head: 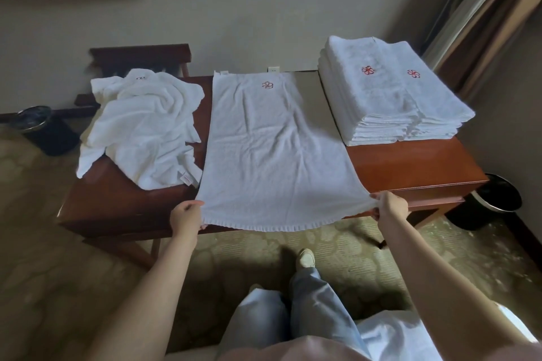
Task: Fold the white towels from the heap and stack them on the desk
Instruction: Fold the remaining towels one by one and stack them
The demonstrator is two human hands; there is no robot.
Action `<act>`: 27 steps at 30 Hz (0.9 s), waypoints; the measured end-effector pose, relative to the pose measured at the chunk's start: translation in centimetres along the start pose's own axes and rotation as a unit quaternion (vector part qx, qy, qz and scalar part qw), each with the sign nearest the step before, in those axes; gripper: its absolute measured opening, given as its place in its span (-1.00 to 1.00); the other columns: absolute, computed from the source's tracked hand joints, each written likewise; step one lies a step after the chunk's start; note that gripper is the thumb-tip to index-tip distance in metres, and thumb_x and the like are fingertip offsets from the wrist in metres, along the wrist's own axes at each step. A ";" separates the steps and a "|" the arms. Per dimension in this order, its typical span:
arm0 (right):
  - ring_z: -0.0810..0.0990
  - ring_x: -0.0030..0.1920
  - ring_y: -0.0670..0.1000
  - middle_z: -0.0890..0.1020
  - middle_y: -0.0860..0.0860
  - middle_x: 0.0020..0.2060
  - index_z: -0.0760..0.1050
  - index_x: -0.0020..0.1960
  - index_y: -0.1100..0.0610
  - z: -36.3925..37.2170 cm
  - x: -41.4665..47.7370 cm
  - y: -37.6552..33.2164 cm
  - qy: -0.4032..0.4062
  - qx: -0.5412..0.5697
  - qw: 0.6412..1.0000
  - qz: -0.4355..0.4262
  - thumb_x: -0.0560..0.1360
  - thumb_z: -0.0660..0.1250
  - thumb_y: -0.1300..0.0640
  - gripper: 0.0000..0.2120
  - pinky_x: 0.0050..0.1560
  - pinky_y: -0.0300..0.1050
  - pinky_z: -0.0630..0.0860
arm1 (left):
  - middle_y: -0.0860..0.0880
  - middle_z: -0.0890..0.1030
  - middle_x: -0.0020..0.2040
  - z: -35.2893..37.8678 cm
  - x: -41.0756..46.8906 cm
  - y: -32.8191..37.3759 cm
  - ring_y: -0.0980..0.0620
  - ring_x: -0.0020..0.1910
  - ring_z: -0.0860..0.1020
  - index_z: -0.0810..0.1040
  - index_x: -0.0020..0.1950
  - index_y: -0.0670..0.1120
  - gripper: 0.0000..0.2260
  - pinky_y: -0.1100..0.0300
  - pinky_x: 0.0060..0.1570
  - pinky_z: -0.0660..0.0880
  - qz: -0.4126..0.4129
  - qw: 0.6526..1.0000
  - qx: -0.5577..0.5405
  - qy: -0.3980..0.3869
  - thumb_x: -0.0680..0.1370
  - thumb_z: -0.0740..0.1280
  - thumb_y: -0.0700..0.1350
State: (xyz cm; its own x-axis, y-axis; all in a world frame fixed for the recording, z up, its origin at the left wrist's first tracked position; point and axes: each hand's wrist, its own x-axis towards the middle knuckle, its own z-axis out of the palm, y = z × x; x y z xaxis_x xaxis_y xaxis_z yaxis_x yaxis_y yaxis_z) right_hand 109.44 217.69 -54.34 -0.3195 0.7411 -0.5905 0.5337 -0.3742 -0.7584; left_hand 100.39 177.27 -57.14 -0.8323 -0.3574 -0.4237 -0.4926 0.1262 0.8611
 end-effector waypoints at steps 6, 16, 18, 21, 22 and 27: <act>0.57 -0.57 -0.04 0.62 0.11 -0.48 0.59 -0.14 0.16 1.1 0.1 -1.9 -0.047 0.104 0.993 0.021 0.48 0.22 0.35 -0.80 -0.41 -0.23 0.57 | -0.12 0.50 0.07 1.2 0.8 2.1 -0.12 -0.08 0.55 0.61 -0.13 -0.14 -0.80 0.15 -0.33 0.57 -0.067 0.991 -0.114 -0.003 0.55 0.25 -0.36; 0.66 -0.08 0.08 0.67 0.12 -0.09 0.51 0.06 0.25 5.2 3.8 -6.7 -0.145 0.113 0.983 0.026 0.53 0.22 0.32 -0.85 -0.10 -0.07 0.58 | -0.14 0.47 0.30 5.9 5.8 7.9 -0.06 0.22 0.52 0.40 0.34 -0.23 -0.70 0.14 0.17 0.47 -0.131 0.984 -0.079 -0.090 0.61 0.25 -0.26; 0.63 0.02 0.11 0.65 0.12 -0.03 0.50 0.12 0.27 6.4 4.7 -7.6 -0.162 0.045 0.986 0.016 0.53 0.21 0.34 -0.80 -0.02 -0.02 0.57 | -0.12 0.51 0.20 7.0 7.3 8.8 -0.08 0.19 0.52 0.41 0.33 -0.20 -0.70 0.05 0.18 0.47 -0.110 0.989 -0.019 -0.098 0.59 0.26 -0.23; 0.64 0.02 0.12 0.65 0.11 -0.07 0.51 0.13 0.19 8.2 5.9 -8.3 -0.135 -0.168 0.974 -0.070 0.50 0.31 0.28 -0.79 0.06 0.05 0.60 | -0.14 0.55 -0.02 8.6 9.0 10.0 -0.11 -0.03 0.55 0.48 0.18 -0.22 -0.76 0.03 0.01 0.52 -0.037 0.975 0.200 -0.084 0.52 0.30 -0.22; 0.66 -0.04 0.09 0.66 0.08 -0.13 0.52 0.07 0.17 8.7 6.2 -8.4 -0.111 -0.236 0.960 -0.104 0.49 0.33 0.24 -0.84 0.03 0.05 0.62 | -0.15 0.57 -0.09 9.0 9.4 10.1 -0.13 -0.09 0.58 0.50 0.06 -0.22 -0.83 0.06 -0.09 0.52 -0.013 0.963 0.258 -0.079 0.50 0.30 -0.21; 0.65 -0.30 0.03 0.65 0.02 -0.32 0.52 -0.12 0.15 10.4 7.8 -8.8 -0.042 -0.380 0.904 -0.191 0.57 0.24 0.07 -0.81 -0.29 -0.09 0.57 | -0.17 0.59 -0.21 9.5 11.5 9.7 -0.16 -0.24 0.57 0.51 -0.10 -0.28 -0.81 0.06 -0.27 0.43 0.040 0.930 0.364 -0.028 0.54 0.22 -0.16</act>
State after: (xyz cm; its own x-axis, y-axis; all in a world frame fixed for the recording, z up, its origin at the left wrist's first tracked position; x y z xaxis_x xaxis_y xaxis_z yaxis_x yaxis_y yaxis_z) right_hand 94.07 221.00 -55.16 -0.6356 0.6779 -0.3693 0.7455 0.4149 -0.5216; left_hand 83.66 183.14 -56.36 -0.8761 -0.2736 -0.3971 -0.4526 0.7506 0.4814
